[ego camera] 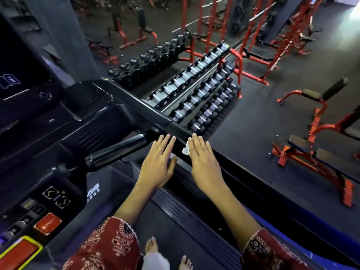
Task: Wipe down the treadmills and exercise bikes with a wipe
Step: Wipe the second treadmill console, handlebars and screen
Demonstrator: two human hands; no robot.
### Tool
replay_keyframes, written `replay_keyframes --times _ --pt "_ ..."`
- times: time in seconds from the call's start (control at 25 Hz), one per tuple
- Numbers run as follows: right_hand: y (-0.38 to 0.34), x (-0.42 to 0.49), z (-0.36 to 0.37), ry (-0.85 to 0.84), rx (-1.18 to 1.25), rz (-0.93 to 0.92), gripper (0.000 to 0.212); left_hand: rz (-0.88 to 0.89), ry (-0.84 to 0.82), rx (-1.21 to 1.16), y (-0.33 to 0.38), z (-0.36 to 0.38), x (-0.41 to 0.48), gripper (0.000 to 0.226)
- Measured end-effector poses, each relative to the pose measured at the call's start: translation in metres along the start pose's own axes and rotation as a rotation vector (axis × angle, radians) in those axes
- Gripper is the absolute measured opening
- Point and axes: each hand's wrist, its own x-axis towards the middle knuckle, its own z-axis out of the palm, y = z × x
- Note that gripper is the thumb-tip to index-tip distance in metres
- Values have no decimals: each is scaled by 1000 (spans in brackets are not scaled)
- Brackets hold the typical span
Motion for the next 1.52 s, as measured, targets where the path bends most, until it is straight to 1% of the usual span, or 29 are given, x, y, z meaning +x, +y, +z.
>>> replay_keyframes --times 0.12,0.28,0.36,0.48,0.64,0.68,0.76,0.84,0.88,1.0,1.04,1.12,1.2,1.24,1.28,1.32,1.36,1.4,1.44,1.52 --pt "-13 33 11 -60 3 -68 66 -22 10 15 -24 -7 12 58" --pt "-34 84 15 -111 2 -135 70 -79 13 50 -56 -29 49 59" --pt "-45 111 16 -156 -1 -198 64 -116 1 60 -73 -40 67 56" --pt "-61 152 23 -202 51 -218 53 -105 -35 122 -104 -52 85 54" --pt "-51 167 20 -314 185 -359 50 -191 -96 172 -134 -68 94 57" --pt "-43 162 17 -314 206 -370 49 -205 -103 166 -136 -70 93 58" --pt "-39 155 20 -263 230 -307 50 -256 -82 157 -139 -73 94 59" --pt "-55 168 32 -213 165 -272 55 -304 -61 131 -144 -75 96 59" --pt "-67 183 38 -224 136 -293 57 -323 -47 106 -148 -75 96 59" --pt "-104 245 46 -296 120 -382 59 -372 98 80 -161 -82 97 53" --pt "-113 262 45 -321 103 -402 60 -390 118 78 -165 -84 98 52" --pt "-119 275 44 -376 57 -430 60 -425 85 32 -171 -82 97 54" --pt "-104 263 46 -378 130 -445 62 -431 63 40 -174 -78 96 55" --pt "-94 252 50 -316 173 -453 65 -415 51 87 -174 -78 95 54" --pt "-89 240 49 -291 157 -458 69 -404 20 133 -174 -78 94 54" --pt "-85 235 49 -342 139 -432 71 -394 7 163 -175 -78 94 56" --pt "-84 237 56 -314 126 -430 71 -392 6 183 -176 -77 93 56" --pt "-87 244 60 -325 121 -441 69 -389 6 200 -177 -76 93 56" --pt "-94 258 60 -286 115 -472 65 -390 12 214 -176 -75 92 56" --pt "-105 283 60 -360 175 -495 58 -386 52 226 -176 -76 93 54"
